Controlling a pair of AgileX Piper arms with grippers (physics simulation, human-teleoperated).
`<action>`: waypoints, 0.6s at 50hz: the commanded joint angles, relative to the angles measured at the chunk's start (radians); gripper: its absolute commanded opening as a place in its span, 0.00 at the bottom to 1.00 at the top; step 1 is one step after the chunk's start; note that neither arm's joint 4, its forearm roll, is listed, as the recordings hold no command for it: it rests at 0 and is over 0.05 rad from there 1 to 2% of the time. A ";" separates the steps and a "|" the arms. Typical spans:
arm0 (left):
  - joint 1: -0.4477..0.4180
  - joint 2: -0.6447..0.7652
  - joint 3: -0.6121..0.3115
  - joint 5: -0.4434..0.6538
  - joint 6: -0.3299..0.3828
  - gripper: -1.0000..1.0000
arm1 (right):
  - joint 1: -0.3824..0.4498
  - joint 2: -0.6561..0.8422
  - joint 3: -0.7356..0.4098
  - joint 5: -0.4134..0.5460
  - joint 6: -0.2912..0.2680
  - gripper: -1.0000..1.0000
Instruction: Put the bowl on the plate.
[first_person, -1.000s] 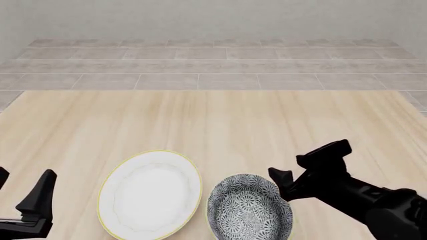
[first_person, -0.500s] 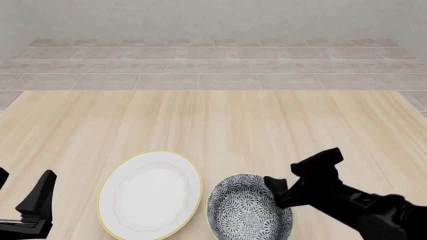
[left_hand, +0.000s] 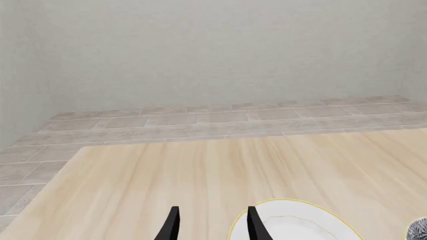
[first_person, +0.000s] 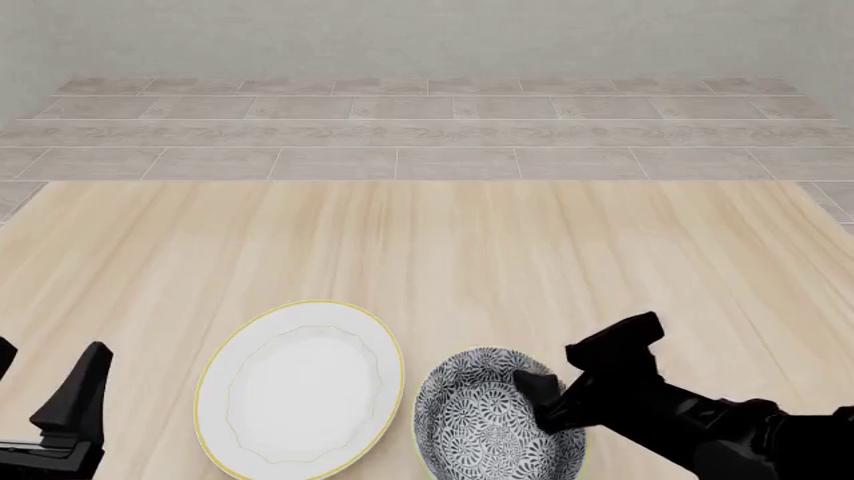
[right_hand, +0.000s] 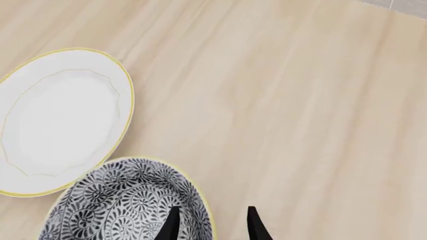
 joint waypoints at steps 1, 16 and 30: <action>-0.002 -0.005 0.000 0.005 0.000 1.00 | 0.016 0.080 0.007 -0.071 0.011 1.00; -0.002 -0.003 0.000 0.003 0.000 1.00 | 0.028 0.155 0.014 -0.133 0.020 1.00; -0.004 0.000 0.000 -0.001 0.003 1.00 | 0.025 0.124 0.020 -0.104 0.028 1.00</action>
